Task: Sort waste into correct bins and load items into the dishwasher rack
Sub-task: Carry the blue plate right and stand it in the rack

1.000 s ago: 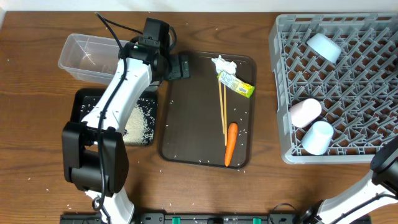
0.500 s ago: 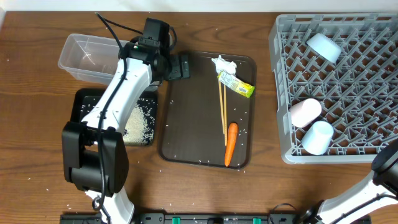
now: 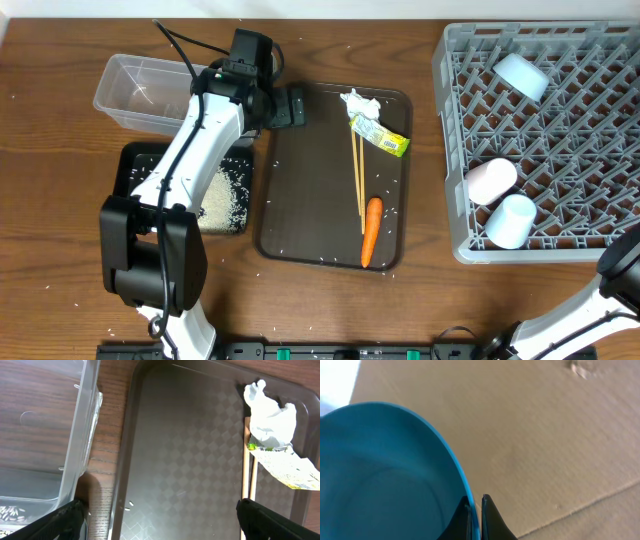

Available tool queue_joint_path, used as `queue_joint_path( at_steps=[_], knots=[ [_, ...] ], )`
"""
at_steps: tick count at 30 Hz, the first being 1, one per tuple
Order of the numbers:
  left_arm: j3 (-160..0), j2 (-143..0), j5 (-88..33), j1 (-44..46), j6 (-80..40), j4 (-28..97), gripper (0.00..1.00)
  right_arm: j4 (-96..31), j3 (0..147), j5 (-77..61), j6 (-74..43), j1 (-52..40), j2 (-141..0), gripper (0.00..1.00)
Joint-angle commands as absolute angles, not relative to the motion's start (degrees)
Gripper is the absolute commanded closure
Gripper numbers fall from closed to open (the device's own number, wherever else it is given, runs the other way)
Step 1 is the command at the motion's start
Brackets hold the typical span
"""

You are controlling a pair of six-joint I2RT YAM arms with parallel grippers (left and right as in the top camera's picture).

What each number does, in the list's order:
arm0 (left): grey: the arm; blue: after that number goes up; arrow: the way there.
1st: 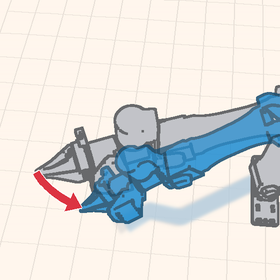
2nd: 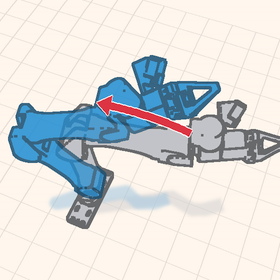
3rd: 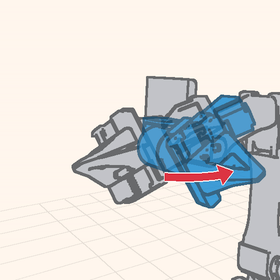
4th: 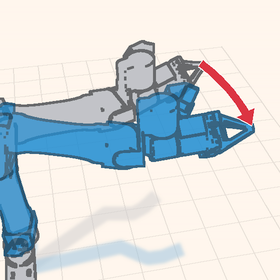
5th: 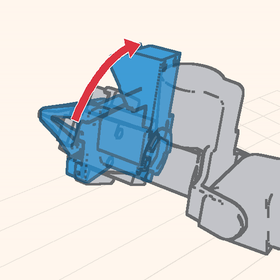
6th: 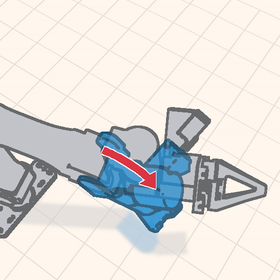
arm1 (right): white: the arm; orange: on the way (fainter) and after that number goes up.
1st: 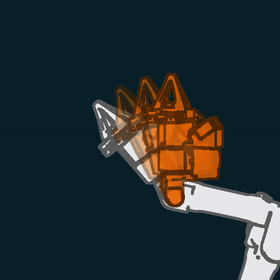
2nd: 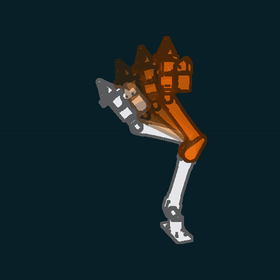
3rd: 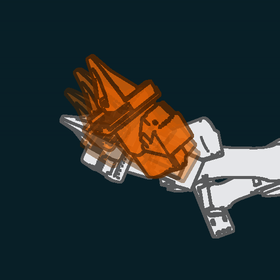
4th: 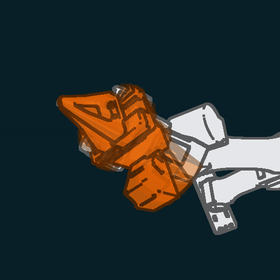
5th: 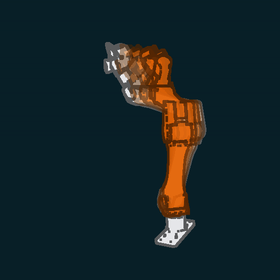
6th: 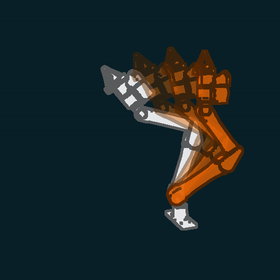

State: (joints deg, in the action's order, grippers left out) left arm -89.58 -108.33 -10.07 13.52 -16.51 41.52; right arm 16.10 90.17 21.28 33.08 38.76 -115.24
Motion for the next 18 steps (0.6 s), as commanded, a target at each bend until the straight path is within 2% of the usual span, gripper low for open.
queue_joint_path(
  at_steps=[1,18],
  knots=[
    [-89.1,-108.6,-9.3,13.5,-16.2,41.5,0.02,16.5,91.1,17.6,37.5,37.9,-115.4,0.99],
    [-89.1,-108.6,-9.3,13.5,-16.2,41.5,0.02,14.0,91.1,11.9,47.4,37.2,-115.4,0.99]
  ],
)
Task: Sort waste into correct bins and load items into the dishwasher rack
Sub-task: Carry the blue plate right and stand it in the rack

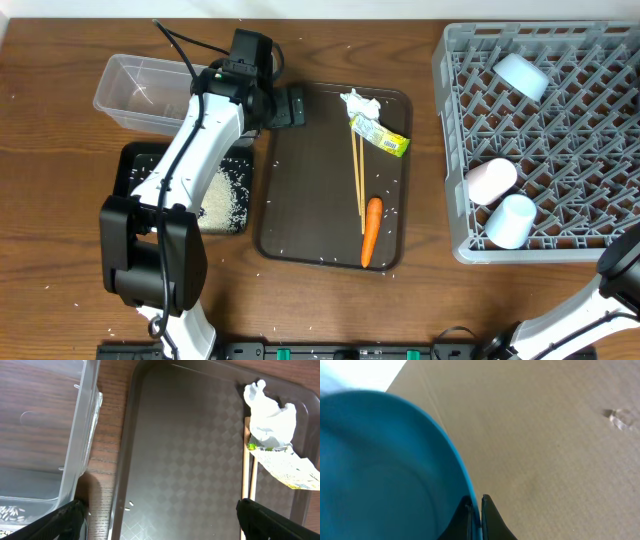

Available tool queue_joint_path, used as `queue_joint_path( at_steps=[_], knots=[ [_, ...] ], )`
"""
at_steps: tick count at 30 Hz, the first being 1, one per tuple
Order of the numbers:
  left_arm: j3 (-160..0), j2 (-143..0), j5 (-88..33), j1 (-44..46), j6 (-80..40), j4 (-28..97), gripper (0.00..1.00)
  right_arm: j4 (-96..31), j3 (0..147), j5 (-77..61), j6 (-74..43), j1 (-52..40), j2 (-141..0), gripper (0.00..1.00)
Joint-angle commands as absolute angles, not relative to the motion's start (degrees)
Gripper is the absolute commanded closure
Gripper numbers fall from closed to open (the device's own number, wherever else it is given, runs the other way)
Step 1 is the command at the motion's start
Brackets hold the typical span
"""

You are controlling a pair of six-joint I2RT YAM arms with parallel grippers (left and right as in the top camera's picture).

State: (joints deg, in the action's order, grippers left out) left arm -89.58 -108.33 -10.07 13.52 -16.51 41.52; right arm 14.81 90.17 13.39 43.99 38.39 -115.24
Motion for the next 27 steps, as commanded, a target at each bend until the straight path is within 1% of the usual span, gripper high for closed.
queue_joint_path(
  at_steps=[1,5,11,17,27],
  knots=[
    [-89.1,-108.6,-9.3,13.5,-16.2,41.5,0.02,13.6,91.1,11.9,47.7,37.1,-115.4,0.99],
    [-89.1,-108.6,-9.3,13.5,-16.2,41.5,0.02,13.0,91.1,11.9,49.5,37.1,-115.4,0.99],
    [-89.1,-108.6,-9.4,13.5,-16.2,41.5,0.02,16.1,91.1,11.9,57.2,37.1,-115.4,0.99],
    [-89.1,-108.6,-9.3,13.5,-16.2,41.5,0.02,20.5,91.1,11.9,57.5,37.1,-115.4,0.99],
    [-89.1,-108.6,-9.3,13.5,-16.2,41.5,0.02,18.0,91.1,8.3,57.5,37.1,-115.4,0.99]
  ],
)
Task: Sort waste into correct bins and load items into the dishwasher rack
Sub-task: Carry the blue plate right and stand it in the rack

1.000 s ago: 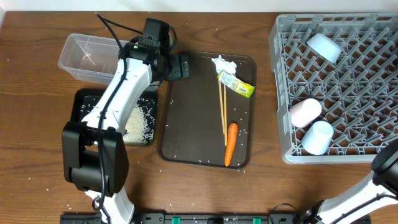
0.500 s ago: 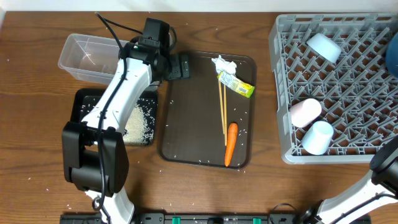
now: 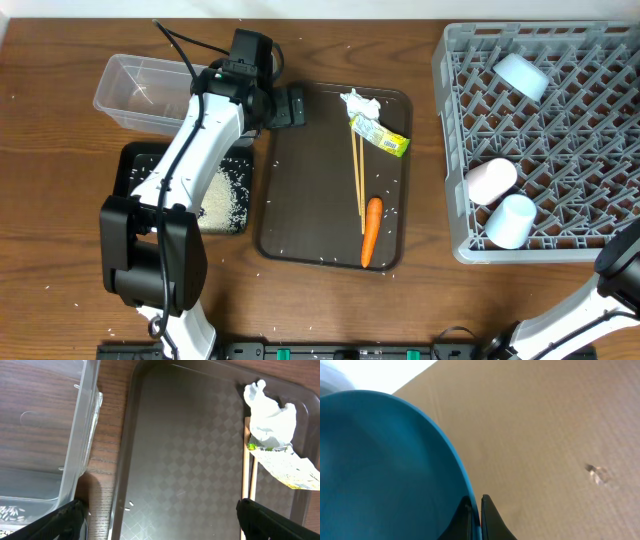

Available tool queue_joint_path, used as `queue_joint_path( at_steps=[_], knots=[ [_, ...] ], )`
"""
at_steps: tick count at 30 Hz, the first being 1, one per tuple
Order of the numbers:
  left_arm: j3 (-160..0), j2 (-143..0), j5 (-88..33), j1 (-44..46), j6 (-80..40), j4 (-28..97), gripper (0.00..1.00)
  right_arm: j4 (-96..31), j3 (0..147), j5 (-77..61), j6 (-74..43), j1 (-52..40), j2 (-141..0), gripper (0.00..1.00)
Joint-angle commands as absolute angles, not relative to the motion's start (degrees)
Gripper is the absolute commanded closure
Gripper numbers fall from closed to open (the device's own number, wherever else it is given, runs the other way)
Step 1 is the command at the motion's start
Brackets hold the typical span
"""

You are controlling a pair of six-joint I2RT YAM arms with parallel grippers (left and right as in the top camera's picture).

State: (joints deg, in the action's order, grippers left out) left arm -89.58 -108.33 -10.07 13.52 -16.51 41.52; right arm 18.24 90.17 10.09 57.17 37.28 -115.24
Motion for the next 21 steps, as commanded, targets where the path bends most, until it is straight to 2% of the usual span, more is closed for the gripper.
queue_joint_path(
  at_steps=[1,12,21],
  knots=[
    [-89.1,-108.6,-9.3,13.5,-16.2,41.5,0.02,17.6,91.1,8.3,57.5,37.1,-115.4,0.99],
    [-89.1,-108.6,-9.3,13.5,-16.2,41.5,0.02,15.6,91.1,7.8,57.4,37.1,-115.4,0.99],
    [-89.1,-108.6,-9.3,13.5,-16.2,41.5,0.02,4.4,91.1,6.6,51.0,33.4,-115.4,0.99]
  ],
)
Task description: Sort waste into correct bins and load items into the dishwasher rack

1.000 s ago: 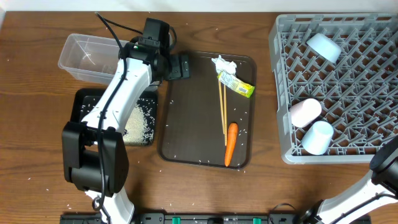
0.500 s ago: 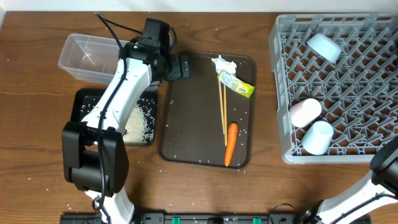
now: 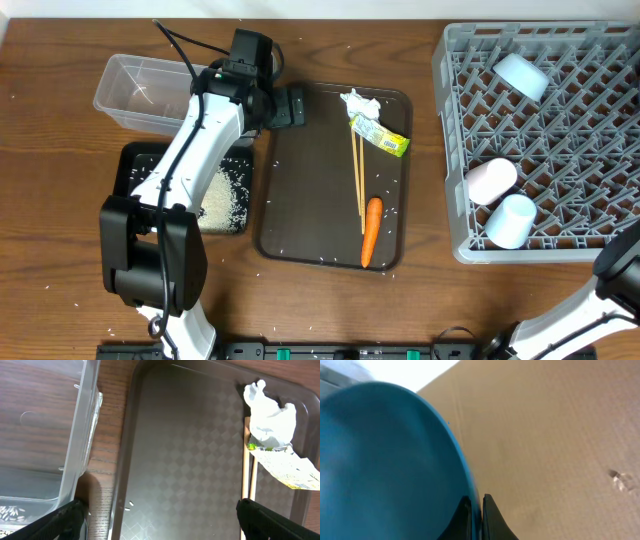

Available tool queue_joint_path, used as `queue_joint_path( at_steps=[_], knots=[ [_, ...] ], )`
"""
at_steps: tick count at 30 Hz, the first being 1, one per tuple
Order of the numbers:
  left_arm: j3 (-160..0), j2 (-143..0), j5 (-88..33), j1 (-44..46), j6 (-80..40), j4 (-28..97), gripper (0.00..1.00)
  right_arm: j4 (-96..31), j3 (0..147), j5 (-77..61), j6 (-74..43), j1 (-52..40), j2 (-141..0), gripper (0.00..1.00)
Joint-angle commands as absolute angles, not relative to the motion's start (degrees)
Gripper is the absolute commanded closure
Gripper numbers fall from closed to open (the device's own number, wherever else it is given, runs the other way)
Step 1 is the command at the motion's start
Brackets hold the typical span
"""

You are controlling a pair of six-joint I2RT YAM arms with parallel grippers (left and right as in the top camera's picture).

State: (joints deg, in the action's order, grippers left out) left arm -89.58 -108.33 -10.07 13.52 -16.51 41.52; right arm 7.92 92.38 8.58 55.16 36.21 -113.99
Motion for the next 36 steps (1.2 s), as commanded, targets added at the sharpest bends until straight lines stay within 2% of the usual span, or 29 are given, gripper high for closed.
queue_joint_path(
  at_steps=[1,9,10,11,17,19,23,26,29,33,36],
  knots=[
    [-89.1,-108.6,-9.3,13.5,-16.2,41.5,0.02,4.0,91.1,6.6,49.6,32.6,-115.4,0.98],
    [-89.1,-108.6,-9.3,13.5,-16.2,41.5,0.02,0.1,91.1,6.6,45.8,25.3,-115.1,0.88],
    [-89.1,-108.6,-9.3,13.5,-16.2,41.5,0.02,-0.9,91.1,6.6,45.8,24.2,-115.0,0.84],
    [-89.1,-108.6,-9.3,13.5,-16.2,41.5,0.02,-1.7,91.1,6.6,45.8,23.1,-115.0,0.8],
    [-89.1,-108.6,-9.3,13.5,-16.2,41.5,0.02,-2.7,91.1,9.7,45.8,15.9,-114.7,0.35],
    [-89.1,-108.6,-9.3,13.5,-16.2,41.5,0.02,-2.4,91.1,10.7,45.8,14.1,-114.3,0.25],
    [-89.1,-108.6,-9.3,13.5,-16.2,41.5,0.02,-2.3,91.1,11.0,43.6,11.4,-112.9,0.12],
    [-89.1,-108.6,-9.3,13.5,-16.2,41.5,0.02,-3.2,91.1,10.9,35.2,10.3,-111.3,0.03],
    [-89.1,-108.6,-9.3,13.5,-16.2,41.5,0.02,-7.1,91.1,7.6,24.7,9.1,-109.1,0.01],
    [-89.1,-108.6,-9.3,13.5,-16.2,41.5,0.02,-13.4,91.1,-4.3,11.8,7.0,-105.8,0.01],
    [-89.1,-108.6,-9.3,13.5,-16.2,41.5,0.02,-18.4,91.1,-13.8,7.1,5.7,-103.7,0.01]
  ],
)
